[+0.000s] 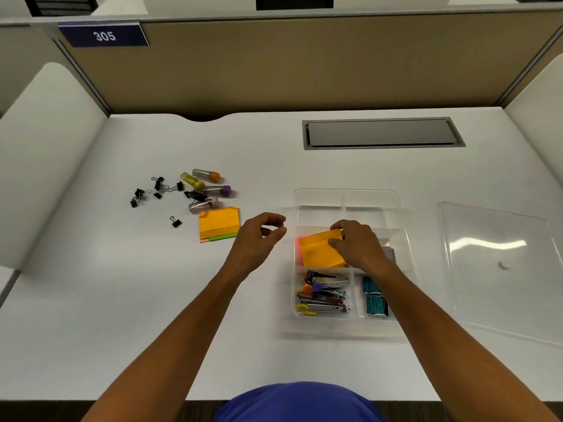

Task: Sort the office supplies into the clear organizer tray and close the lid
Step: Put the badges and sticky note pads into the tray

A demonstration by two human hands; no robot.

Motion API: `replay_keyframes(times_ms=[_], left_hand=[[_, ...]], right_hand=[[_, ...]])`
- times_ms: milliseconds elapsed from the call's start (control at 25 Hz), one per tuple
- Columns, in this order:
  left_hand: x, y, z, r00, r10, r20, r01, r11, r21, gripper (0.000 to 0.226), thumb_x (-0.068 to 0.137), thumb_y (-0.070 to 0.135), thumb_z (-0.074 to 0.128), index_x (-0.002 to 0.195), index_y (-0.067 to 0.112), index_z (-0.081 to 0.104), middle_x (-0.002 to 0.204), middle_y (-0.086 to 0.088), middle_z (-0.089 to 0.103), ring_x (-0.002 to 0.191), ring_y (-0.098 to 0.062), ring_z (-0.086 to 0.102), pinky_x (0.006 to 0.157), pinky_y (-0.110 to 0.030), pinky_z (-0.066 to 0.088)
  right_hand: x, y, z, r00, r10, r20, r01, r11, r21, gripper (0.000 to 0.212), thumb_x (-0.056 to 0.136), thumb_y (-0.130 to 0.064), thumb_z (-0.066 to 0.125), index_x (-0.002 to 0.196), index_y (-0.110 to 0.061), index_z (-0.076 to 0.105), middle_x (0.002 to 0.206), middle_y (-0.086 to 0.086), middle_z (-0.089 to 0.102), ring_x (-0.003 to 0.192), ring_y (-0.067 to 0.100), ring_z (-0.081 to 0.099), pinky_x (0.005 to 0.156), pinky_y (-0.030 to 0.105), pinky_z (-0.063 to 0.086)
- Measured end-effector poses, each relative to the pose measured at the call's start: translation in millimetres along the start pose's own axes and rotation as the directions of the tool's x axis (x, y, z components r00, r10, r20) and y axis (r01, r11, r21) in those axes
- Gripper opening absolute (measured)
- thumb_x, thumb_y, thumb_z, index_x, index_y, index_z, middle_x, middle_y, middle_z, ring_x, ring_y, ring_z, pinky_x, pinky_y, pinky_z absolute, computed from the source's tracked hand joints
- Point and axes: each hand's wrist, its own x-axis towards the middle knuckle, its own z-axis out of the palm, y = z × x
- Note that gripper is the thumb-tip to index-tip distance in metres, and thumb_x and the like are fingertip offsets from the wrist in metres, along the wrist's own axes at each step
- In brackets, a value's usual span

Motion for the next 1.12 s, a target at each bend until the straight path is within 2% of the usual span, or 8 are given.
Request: replay_keyframes(times_ms=[80,160,360,520,640,840,1040,1120], left_hand=[[-6.3,-2.0,-5.9,1.0,0.003,-0.003,-0.003,1.0,-0.017,0.023,0.09,0.027,0.063,0.113,0.027,0.065,0.108,0.011,0.066,0.089,-0.011,0.062,0.072,-0.027,0.052],[-12.1,-3.6,-11.5,1.0,0.008,-0.008,-0.008,1.0,-0.026,0.023,0.09,0.027,0.063,0.113,0.026,0.065,0.109,0.01,0.066,0.088,-0.01,0.062,0.07,-0.025,0.049],[-23.2,-9.8,-23.5,0.999,0.009,-0.039,-0.011,0.998,-0.055,0.023,0.09,0.027,0.063,0.113,0.026,0.065,0.107,0.01,0.067,0.088,-0.011,0.062,0.071,-0.025,0.049],[-29.1,-19.7,-35.4,0.997,-0.007,-0.077,0.002,0.998,-0.068,0.023,0.09,0.027,0.064,0.113,0.026,0.065,0.107,0.009,0.067,0.089,-0.012,0.062,0.074,-0.029,0.053],[-29.7,-29.0,-49.1,0.994,-0.034,-0.102,0.025,0.996,-0.081,0.023,0.09,0.026,0.064,0.113,0.024,0.065,0.105,0.008,0.067,0.092,-0.013,0.062,0.076,-0.028,0.052],[-25.5,-52.5,-75.2,0.986,-0.107,-0.129,0.094,0.99,-0.103,0.021,0.09,0.027,0.065,0.111,0.023,0.066,0.107,0.003,0.068,0.094,-0.015,0.064,0.077,-0.03,0.054],[-12.2,-79.6,-104.1,0.974,-0.167,-0.156,0.149,0.982,-0.118,0.024,0.088,0.026,0.066,0.112,0.023,0.065,0.113,0.002,0.066,0.099,-0.019,0.064,0.082,-0.033,0.053],[-3.1,-89.6,-114.4,0.976,-0.15,-0.155,0.153,0.988,0.005,0.03,0.09,0.024,0.065,0.119,0.019,0.062,0.119,0.001,0.062,0.101,-0.019,0.062,0.082,-0.03,0.05]], right_hand=[[-2.4,-2.1,2.9,1.0,-0.006,-0.004,0.006,0.996,-0.088,0.042,0.093,-0.033,0.061,0.132,-0.017,0.056,0.128,0.009,0.062,0.115,0.029,0.057,0.093,0.037,0.046],[-4.5,-4.7,4.0,1.0,-0.005,-0.002,0.004,0.982,-0.191,0.043,0.093,-0.034,0.059,0.131,-0.014,0.057,0.13,0.01,0.061,0.118,0.03,0.056,0.096,0.039,0.046],[-11.3,-9.7,4.3,1.0,-0.01,-0.021,0.002,0.942,-0.336,0.041,0.09,-0.024,0.06,0.129,-0.011,0.057,0.125,0.014,0.049,0.112,0.032,0.054,0.086,0.039,0.05],[-16.0,-21.2,3.2,0.996,-0.061,-0.06,0.041,0.955,-0.293,0.054,0.092,-0.032,0.061,0.142,-0.022,0.045,0.134,0.011,0.044,0.121,0.03,0.048,0.09,0.041,0.049],[-15.5,-39.9,6.7,0.989,-0.134,-0.058,0.119,0.971,-0.208,0.054,0.093,-0.036,0.06,0.143,-0.023,0.043,0.137,0.007,0.045,0.125,0.026,0.048,0.094,0.041,0.047],[-17.3,-81.0,26.9,0.96,-0.278,-0.031,0.275,0.958,-0.08,0.053,0.093,-0.036,0.059,0.143,-0.022,0.045,0.13,0.003,0.051,0.118,0.021,0.053,0.094,0.038,0.046],[-10.0,-121.0,59.9,0.94,-0.334,0.06,0.339,0.933,-0.118,0.053,0.095,-0.037,0.057,0.143,-0.021,0.044,0.133,0.002,0.049,0.118,0.023,0.054,0.094,0.039,0.048],[-2.7,-134.1,73.9,0.944,-0.316,0.096,0.327,0.937,-0.12,0.054,0.095,-0.037,0.056,0.144,-0.02,0.043,0.137,0.003,0.048,0.116,0.023,0.055,0.094,0.039,0.048]])
